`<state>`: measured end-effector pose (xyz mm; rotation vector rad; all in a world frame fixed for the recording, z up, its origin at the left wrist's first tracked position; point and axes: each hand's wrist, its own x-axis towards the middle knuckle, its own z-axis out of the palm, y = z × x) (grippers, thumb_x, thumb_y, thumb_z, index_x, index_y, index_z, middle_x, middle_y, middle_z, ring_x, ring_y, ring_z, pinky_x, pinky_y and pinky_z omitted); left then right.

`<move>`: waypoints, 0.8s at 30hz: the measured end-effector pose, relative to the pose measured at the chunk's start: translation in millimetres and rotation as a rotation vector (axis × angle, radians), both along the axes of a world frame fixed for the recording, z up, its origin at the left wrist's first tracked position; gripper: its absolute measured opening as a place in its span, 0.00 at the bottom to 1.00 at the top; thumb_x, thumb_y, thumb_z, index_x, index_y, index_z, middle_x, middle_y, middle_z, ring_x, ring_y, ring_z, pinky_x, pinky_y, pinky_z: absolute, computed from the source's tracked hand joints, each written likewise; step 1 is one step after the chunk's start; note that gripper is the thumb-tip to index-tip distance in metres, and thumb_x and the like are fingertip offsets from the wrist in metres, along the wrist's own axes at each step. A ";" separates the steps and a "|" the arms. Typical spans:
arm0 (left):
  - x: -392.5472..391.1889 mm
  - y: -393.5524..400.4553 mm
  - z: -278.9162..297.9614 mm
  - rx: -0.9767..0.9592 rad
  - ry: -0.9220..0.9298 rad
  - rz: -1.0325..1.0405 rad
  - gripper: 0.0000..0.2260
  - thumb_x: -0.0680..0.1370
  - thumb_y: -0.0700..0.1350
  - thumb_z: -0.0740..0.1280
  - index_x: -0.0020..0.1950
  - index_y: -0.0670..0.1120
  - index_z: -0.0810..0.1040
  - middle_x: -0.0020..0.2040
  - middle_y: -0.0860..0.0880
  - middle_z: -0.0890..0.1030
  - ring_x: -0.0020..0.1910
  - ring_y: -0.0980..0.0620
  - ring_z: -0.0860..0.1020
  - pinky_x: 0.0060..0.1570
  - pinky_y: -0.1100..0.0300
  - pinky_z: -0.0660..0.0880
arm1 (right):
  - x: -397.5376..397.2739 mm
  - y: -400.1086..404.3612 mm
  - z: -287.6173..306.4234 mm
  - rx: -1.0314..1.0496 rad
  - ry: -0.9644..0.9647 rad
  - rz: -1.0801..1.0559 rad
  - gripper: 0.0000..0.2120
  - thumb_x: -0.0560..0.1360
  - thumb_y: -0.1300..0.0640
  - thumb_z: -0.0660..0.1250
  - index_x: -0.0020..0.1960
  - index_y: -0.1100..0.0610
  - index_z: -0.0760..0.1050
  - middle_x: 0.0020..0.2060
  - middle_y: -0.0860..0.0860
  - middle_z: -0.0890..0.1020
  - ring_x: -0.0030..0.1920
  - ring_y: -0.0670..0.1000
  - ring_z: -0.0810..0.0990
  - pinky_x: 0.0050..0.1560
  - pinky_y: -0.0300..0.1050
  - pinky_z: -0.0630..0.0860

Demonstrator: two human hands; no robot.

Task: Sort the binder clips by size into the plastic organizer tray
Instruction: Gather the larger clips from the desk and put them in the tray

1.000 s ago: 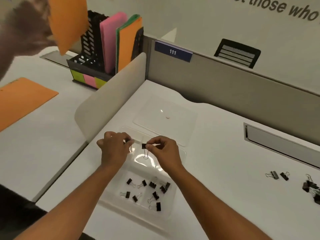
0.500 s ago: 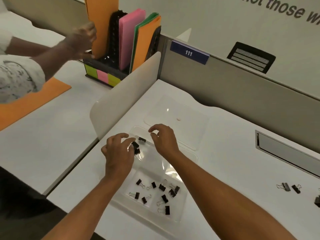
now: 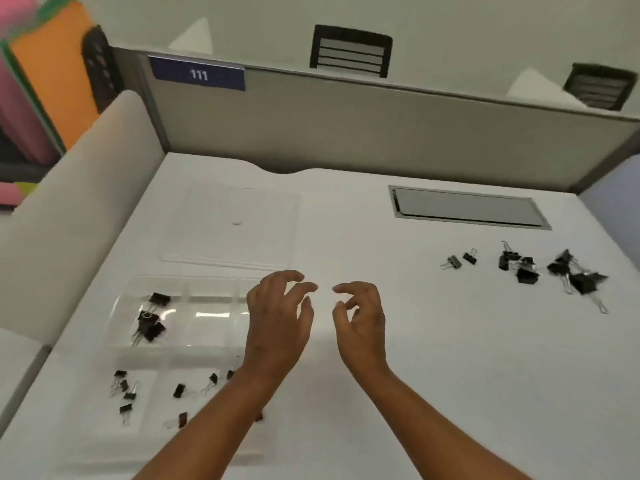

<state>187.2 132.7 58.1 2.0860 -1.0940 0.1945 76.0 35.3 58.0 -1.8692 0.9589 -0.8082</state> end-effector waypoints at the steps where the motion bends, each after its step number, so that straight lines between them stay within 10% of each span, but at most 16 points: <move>1: -12.1 -18.2 -1.8 0.008 -0.005 -0.060 0.14 0.76 0.38 0.74 0.60 0.52 0.83 0.62 0.51 0.79 0.65 0.49 0.76 0.65 0.54 0.66 | -15.3 -13.5 -0.1 0.000 0.001 -0.040 0.17 0.78 0.68 0.67 0.56 0.47 0.81 0.57 0.42 0.77 0.51 0.45 0.80 0.46 0.29 0.73; 11: -126.2 -189.6 -29.9 0.211 0.001 -0.467 0.17 0.80 0.44 0.72 0.68 0.50 0.78 0.68 0.48 0.77 0.68 0.47 0.77 0.62 0.53 0.77 | -143.9 -170.5 -24.3 -0.087 0.095 -0.242 0.16 0.78 0.67 0.66 0.58 0.47 0.79 0.57 0.41 0.74 0.54 0.43 0.77 0.48 0.37 0.75; 24: -154.5 -354.8 -80.7 0.386 0.034 -0.330 0.26 0.85 0.54 0.63 0.82 0.50 0.64 0.83 0.46 0.62 0.82 0.44 0.61 0.80 0.48 0.61 | -170.6 -346.8 -96.4 -0.478 0.503 0.050 0.32 0.79 0.63 0.72 0.79 0.49 0.66 0.79 0.55 0.65 0.77 0.58 0.66 0.75 0.52 0.71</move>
